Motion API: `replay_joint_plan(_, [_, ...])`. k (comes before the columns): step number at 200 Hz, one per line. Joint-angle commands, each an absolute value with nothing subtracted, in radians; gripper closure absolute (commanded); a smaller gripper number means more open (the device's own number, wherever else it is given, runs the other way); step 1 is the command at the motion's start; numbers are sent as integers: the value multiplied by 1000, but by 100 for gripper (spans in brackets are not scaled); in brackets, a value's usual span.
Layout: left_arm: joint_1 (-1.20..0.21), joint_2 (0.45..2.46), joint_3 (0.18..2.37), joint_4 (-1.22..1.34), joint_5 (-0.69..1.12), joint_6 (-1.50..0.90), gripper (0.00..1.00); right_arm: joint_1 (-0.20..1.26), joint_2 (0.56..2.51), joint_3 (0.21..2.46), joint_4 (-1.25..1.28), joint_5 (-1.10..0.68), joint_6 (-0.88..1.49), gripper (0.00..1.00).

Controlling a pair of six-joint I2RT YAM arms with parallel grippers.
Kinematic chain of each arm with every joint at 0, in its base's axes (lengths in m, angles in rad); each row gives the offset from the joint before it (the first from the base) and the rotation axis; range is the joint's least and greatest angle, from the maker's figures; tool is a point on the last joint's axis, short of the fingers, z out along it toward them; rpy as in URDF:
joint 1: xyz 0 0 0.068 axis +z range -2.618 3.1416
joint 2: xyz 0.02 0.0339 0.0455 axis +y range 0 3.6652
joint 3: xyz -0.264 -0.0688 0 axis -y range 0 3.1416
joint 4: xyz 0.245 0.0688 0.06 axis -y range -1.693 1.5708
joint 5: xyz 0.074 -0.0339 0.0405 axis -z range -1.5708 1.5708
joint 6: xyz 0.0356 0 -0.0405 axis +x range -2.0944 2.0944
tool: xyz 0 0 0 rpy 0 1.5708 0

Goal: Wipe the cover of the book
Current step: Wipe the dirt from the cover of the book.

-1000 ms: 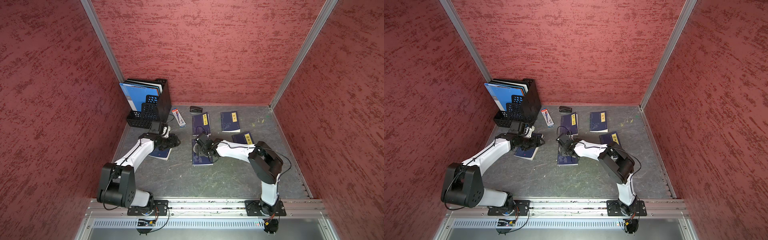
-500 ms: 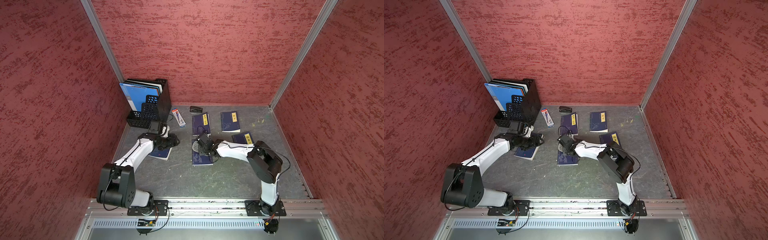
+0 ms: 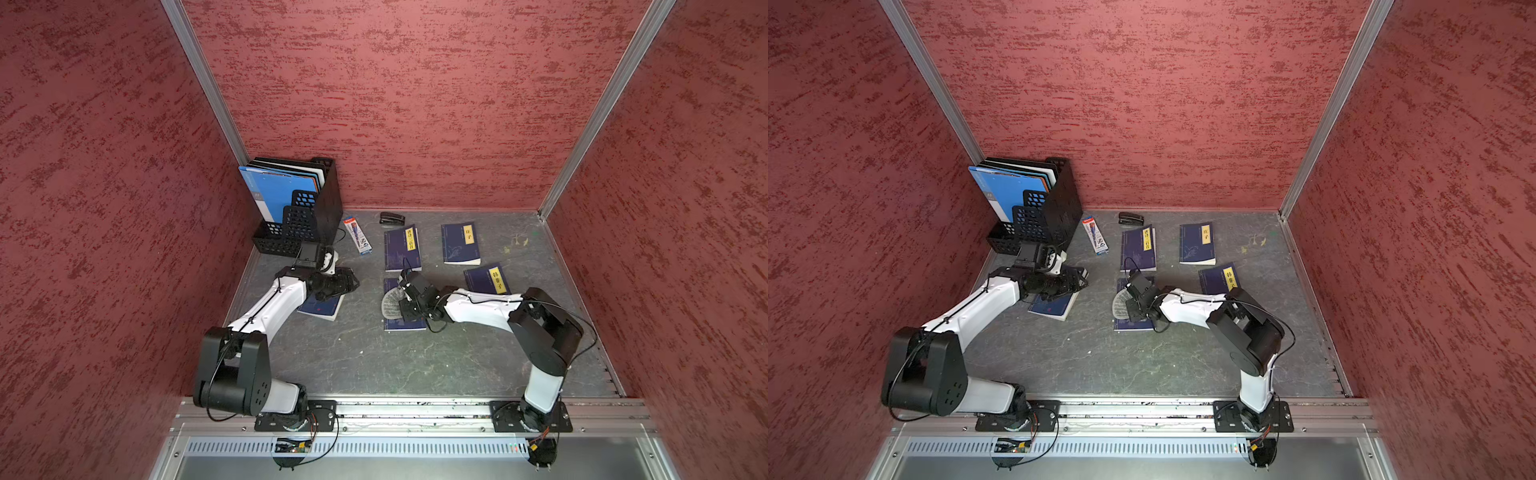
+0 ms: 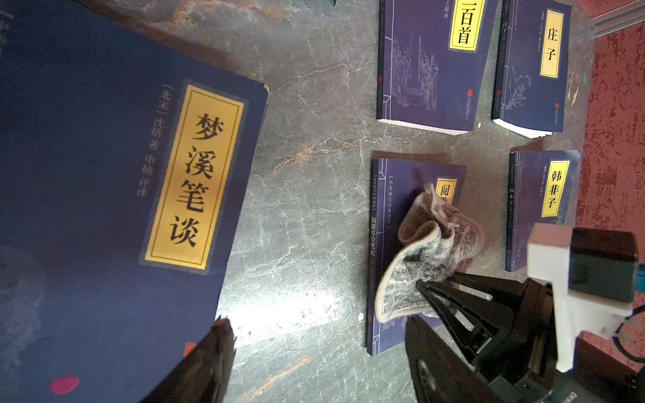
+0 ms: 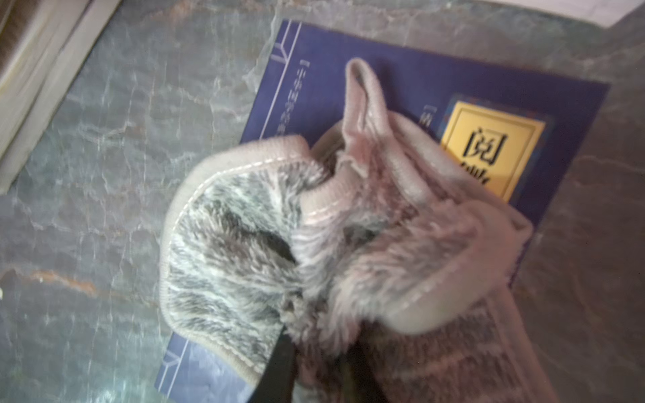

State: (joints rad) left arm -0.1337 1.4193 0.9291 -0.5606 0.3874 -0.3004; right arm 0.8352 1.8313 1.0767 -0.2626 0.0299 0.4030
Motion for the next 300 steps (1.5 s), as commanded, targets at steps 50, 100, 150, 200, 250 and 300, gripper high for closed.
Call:
replay_joint_plan(50, [-126,1390,925,-555,383,-307,22,839,1785,1144,-405,67,363,34])
replay_joint_plan(100, [-127,1393,924,-552,384,-305,22,839,1774,1200,-442,120,405,26])
replay_joint_plan(150, [-126,1394,923,-551,382,-301,22,839,1808,1242,-514,208,445,14])
replay_joint_plan(200, [-126,1387,920,-558,379,-297,22,838,1879,1244,-472,168,462,8])
replay_joint_plan(250, [-121,1374,913,-564,374,-297,22,840,1920,1231,-440,118,465,13])
replay_joint_plan(300, [-120,1377,908,-556,375,-299,22,839,1926,1223,-463,178,468,55])
